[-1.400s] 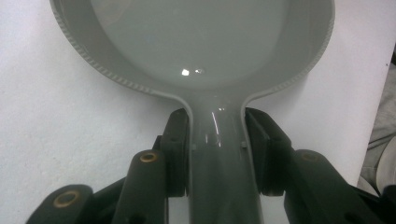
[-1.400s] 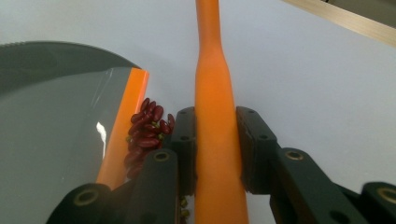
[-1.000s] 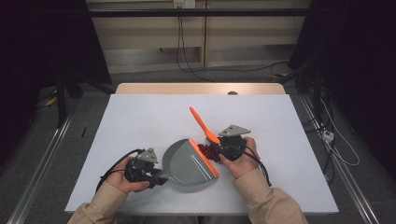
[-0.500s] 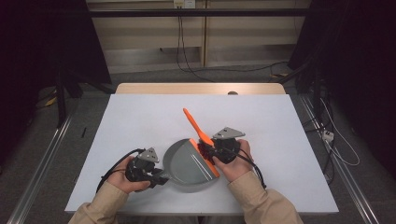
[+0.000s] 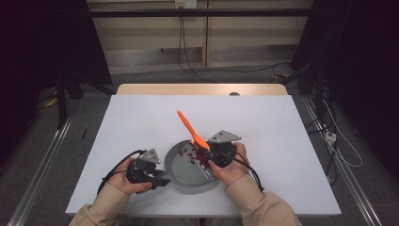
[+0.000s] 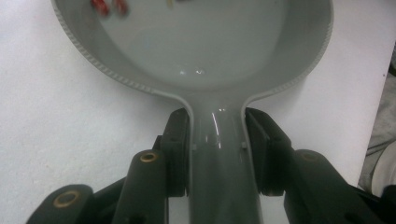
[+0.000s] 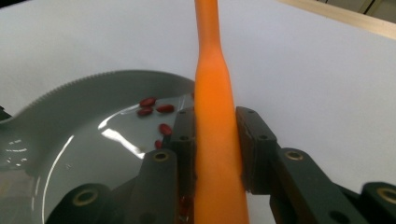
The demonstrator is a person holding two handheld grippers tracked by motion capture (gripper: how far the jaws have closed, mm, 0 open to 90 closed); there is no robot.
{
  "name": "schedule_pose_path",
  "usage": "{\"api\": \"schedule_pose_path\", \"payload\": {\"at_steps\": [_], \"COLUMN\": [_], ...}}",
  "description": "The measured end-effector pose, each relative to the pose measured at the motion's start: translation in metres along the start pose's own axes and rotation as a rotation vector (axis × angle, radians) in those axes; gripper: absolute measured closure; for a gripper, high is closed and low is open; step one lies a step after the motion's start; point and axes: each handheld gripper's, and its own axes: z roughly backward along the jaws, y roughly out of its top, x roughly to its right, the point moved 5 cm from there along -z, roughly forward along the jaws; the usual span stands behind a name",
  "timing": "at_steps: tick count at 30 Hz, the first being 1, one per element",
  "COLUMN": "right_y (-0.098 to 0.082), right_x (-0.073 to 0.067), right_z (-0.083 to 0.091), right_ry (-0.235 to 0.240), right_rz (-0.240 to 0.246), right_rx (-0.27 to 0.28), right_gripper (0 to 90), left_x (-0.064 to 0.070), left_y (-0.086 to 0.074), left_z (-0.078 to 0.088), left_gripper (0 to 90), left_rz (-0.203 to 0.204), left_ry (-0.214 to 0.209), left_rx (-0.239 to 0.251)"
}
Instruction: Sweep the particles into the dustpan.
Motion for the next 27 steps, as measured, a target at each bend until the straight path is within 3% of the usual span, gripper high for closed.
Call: {"api": "schedule_pose_path", "payload": {"at_steps": [3, 6, 7, 10, 16, 24, 27], "right_y": [0.003, 0.007, 0.008, 0.014, 0.024, 0.016, 0.013], "right_x": [-0.004, -0.011, -0.013, -0.012, 0.012, 0.038, 0.045], "right_z": [0.002, 0.003, 0.003, 0.005, 0.011, 0.005, 0.002], "right_ry": [0.025, 0.080, 0.084, 0.073, 0.038, -0.029, -0.063], "right_rz": [-0.011, -0.036, -0.023, -0.011, -0.052, -0.062, -0.045], "right_rx": [0.018, 0.037, 0.040, 0.064, 0.092, 0.059, 0.051], "right_gripper": [71.2, 71.5, 71.6, 71.5, 71.6, 71.5, 71.5], "left_x": [0.000, 0.000, 0.000, 0.000, 0.000, -0.001, -0.002], "left_y": [0.000, 0.000, 0.000, -0.001, -0.001, -0.001, -0.001], "left_z": [0.000, 0.000, 0.000, 0.000, 0.000, 0.000, 0.001], "left_gripper": [62.7, 62.7, 62.7, 62.7, 62.7, 62.8, 62.8], "left_rz": [-0.005, 0.000, -0.001, 0.002, 0.006, 0.011, 0.008], "left_ry": [0.003, 0.003, 0.003, 0.005, 0.004, 0.006, 0.006], "left_rx": [-0.006, 0.000, 0.000, 0.002, 0.000, 0.001, -0.002]}}
